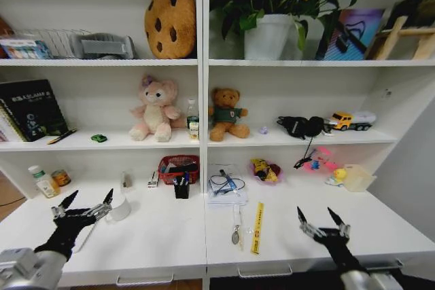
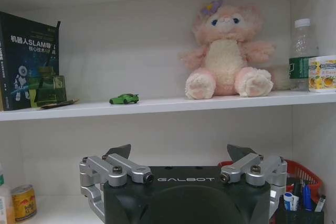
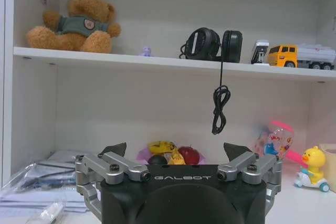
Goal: Organize the objects on the table.
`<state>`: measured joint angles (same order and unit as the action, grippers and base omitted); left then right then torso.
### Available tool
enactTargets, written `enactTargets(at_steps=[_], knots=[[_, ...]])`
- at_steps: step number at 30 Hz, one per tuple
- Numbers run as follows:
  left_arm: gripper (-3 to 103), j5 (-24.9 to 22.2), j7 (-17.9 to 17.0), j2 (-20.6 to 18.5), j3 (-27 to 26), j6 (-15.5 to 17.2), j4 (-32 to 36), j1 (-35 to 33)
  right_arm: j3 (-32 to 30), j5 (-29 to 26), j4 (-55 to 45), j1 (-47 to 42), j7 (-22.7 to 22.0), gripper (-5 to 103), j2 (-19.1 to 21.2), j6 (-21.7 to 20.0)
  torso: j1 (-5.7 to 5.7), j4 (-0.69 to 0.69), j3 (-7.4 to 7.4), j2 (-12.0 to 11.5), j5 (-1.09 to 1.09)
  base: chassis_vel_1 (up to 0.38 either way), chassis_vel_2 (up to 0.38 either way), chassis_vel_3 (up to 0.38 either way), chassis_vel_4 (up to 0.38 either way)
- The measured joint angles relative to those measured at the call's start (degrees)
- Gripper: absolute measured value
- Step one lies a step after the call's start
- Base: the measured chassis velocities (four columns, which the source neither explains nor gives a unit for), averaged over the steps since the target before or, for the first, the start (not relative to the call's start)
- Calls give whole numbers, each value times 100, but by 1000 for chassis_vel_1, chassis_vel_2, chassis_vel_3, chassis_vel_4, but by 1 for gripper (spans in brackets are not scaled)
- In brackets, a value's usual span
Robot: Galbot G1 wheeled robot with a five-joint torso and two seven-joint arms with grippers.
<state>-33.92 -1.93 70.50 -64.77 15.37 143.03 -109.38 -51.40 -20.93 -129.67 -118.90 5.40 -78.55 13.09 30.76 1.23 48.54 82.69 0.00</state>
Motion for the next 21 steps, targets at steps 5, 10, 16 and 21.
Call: enactTargets(at_steps=[5,10,16,21], knots=[[100,0,0,0,0,0,0,0,94,103,-67,48,9,100,-26,34,2,-1,1,-2,0,0,0,0,0],[100,0,0,0,0,0,0,0,324,368,-130,97,12,100,2,-15,2,3,1,-2,0,0,0,0,0],[100,0,0,0,0,0,0,0,484,566,-184,247,-42,100,-28,-260,3,2,1,-2,1,0,0,0,0],[100,0,0,0,0,0,0,0,495,540,-220,225,-64,100,-32,-343,2,2,1,-2,0,0,0,0,0]])
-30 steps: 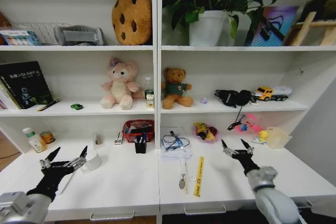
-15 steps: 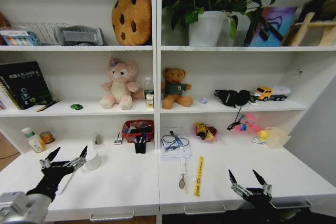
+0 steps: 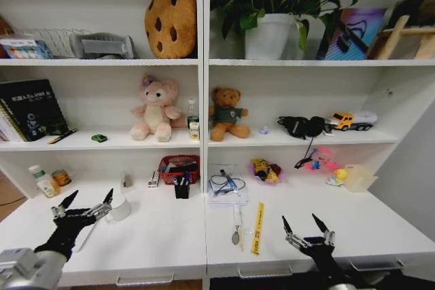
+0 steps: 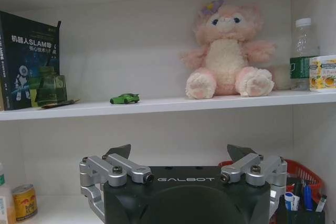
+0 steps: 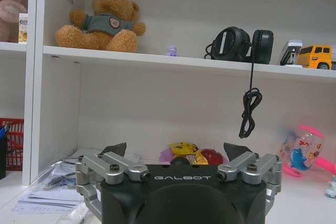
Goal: Organize the objects on the table.
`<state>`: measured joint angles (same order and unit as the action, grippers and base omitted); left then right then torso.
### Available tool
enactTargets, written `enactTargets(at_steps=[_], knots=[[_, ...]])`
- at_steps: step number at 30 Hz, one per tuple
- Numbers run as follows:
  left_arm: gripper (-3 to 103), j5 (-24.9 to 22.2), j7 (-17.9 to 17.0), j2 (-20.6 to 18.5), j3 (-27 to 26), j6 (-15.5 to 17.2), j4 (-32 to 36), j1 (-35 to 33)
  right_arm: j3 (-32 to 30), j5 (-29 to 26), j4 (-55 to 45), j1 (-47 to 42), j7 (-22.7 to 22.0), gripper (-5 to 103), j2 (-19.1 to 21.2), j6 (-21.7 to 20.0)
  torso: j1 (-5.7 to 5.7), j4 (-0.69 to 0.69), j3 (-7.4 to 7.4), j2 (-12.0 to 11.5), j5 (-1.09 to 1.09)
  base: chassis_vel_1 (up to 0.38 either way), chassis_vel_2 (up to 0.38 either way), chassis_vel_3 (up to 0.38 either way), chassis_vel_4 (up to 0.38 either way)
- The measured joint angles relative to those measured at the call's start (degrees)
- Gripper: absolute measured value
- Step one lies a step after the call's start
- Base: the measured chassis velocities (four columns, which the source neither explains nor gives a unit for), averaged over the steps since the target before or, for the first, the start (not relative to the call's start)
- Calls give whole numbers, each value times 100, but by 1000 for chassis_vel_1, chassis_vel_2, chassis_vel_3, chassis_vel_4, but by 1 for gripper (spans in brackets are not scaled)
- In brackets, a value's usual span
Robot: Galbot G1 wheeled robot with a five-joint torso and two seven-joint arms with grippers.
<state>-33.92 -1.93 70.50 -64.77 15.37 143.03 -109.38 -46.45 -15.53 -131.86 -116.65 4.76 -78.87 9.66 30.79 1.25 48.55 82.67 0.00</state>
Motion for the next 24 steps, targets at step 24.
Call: enactTargets(at_steps=[24], knots=[[100,0,1,0,0,0,0,0,-1,-25,15,12,-11,100,8,-6,0,-1,1,0,2,8,7,-8,-11]])
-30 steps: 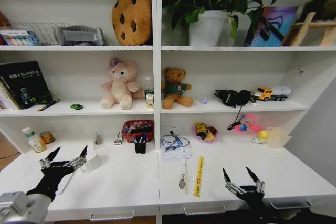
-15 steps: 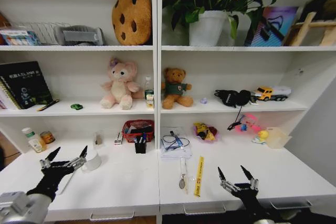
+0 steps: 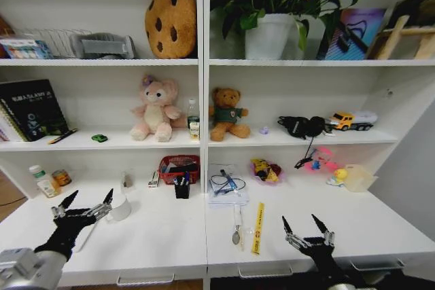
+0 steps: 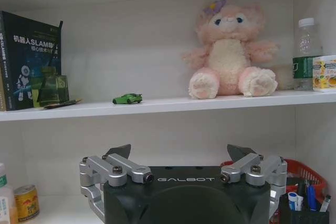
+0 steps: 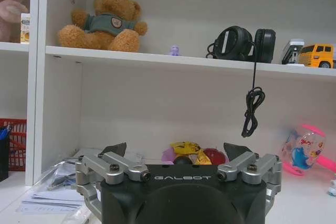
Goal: Organize the objects on the table.
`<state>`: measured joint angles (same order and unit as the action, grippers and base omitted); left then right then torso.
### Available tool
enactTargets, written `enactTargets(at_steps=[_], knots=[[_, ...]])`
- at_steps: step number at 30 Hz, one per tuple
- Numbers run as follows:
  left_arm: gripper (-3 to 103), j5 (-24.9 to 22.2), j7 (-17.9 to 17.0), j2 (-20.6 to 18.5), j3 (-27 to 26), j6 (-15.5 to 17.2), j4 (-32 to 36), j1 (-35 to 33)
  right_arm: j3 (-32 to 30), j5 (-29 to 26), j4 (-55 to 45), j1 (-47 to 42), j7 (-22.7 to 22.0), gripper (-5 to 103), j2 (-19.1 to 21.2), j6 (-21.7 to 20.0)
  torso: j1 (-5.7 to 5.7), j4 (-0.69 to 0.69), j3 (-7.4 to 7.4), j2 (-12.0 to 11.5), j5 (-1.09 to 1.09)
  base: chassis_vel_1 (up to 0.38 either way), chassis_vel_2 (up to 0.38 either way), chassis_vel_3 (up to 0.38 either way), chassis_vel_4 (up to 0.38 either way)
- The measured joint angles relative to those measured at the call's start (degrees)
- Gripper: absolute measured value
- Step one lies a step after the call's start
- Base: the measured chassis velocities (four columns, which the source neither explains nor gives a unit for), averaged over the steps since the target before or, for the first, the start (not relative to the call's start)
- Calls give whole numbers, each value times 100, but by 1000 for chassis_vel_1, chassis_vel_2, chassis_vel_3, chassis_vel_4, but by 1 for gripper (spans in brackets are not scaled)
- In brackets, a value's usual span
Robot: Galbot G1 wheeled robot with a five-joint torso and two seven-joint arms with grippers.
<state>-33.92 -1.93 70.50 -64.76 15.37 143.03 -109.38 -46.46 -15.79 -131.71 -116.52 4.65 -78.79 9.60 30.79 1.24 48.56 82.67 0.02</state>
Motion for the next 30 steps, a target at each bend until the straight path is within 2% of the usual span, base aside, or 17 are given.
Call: enactTargets(at_steps=[5,6,8,10,11,13,14,18,22,23,25,27,30], knots=[[100,0,0,0,0,0,0,0,0,-3,3,0,0,100,0,0,0,1,0,0,1,139,128,-143,-127],[100,0,0,0,0,0,0,0,0,-3,3,0,0,100,0,0,-1,2,-1,1,-6,185,189,-164,-186],[100,0,0,0,0,0,0,0,0,-3,3,0,0,100,0,0,-1,1,-1,1,-7,233,241,-213,-186],[100,0,0,0,0,0,0,0,0,-3,4,1,0,100,0,0,-1,-2,0,0,4,221,236,-235,-232],[100,0,0,0,0,0,-1,0,1,-3,4,0,0,100,0,0,-1,-2,0,0,-5,209,235,-197,-223],[100,0,0,0,0,0,0,0,-1,-3,3,0,0,100,0,1,-1,2,-1,0,-9,209,235,-197,-245],[100,0,0,0,0,0,1,0,0,-3,4,0,0,100,0,1,-1,4,-1,1,2,250,239,-258,-268],[100,0,0,0,0,0,0,0,0,-4,4,0,0,100,0,1,0,-2,0,0,-1,280,262,-302,-269],[100,0,-1,0,0,0,0,0,-1,-4,4,-1,0,100,-1,1,-2,4,-1,1,-1,306,335,-347,-314],[100,0,1,0,0,0,1,0,-1,-4,4,0,0,100,1,1,-1,-2,0,0,-1,370,352,-355,-345],[100,0,0,0,0,0,0,0,1,-4,5,1,1,100,0,1,1,0,0,-1,0,363,364,-355,-352],[100,0,0,0,0,0,0,0,-2,-4,4,-1,1,100,0,2,-1,1,-1,2,-8,356,379,-363,-372],[100,0,0,0,0,0,1,0,0,-4,4,-1,1,100,-1,2,-3,4,-3,3,-3,393,377,-384,-381]])
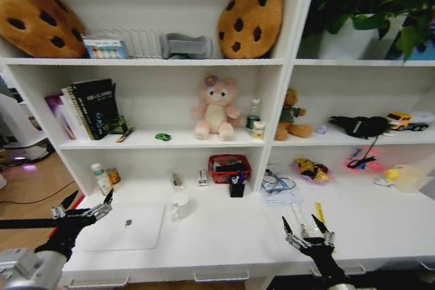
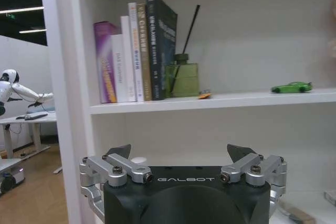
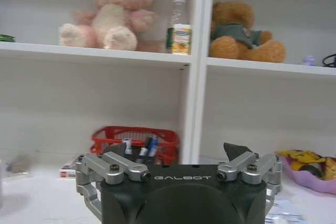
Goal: Organize the objects on the table.
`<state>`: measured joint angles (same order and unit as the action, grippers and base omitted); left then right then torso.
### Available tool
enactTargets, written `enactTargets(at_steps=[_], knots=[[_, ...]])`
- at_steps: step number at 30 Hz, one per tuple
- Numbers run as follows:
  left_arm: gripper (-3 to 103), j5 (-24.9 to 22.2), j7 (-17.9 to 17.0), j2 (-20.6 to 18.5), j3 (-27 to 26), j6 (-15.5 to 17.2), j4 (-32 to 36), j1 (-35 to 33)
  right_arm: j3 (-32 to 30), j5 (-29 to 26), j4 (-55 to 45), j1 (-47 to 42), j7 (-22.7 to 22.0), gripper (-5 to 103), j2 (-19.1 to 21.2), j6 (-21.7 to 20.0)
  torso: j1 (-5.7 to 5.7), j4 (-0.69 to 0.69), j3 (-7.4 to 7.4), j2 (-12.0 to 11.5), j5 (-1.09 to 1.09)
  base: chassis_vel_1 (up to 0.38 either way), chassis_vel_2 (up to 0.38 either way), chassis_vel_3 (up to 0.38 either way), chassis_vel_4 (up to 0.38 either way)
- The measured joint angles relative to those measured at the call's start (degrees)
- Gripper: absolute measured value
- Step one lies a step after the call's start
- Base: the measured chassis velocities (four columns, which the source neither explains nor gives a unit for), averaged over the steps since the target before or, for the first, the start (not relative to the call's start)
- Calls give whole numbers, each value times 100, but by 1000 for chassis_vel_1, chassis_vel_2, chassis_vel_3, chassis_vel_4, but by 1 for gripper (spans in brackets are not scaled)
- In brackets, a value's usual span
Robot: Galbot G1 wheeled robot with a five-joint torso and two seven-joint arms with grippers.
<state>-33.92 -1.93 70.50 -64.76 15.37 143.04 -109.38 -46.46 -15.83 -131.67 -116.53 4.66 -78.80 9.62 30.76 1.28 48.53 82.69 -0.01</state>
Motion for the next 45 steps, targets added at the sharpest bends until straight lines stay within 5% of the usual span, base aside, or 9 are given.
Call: enactTargets(at_steps=[16,45], knots=[[100,0,-4,0,-1,0,-1,0,1,0,0,1,2,100,0,0,1,-5,2,-1,0,283,240,-263,-268],[100,0,0,0,0,0,0,0,0,0,1,2,0,100,1,-1,3,-2,3,-2,2,82,-104,-88,109]])
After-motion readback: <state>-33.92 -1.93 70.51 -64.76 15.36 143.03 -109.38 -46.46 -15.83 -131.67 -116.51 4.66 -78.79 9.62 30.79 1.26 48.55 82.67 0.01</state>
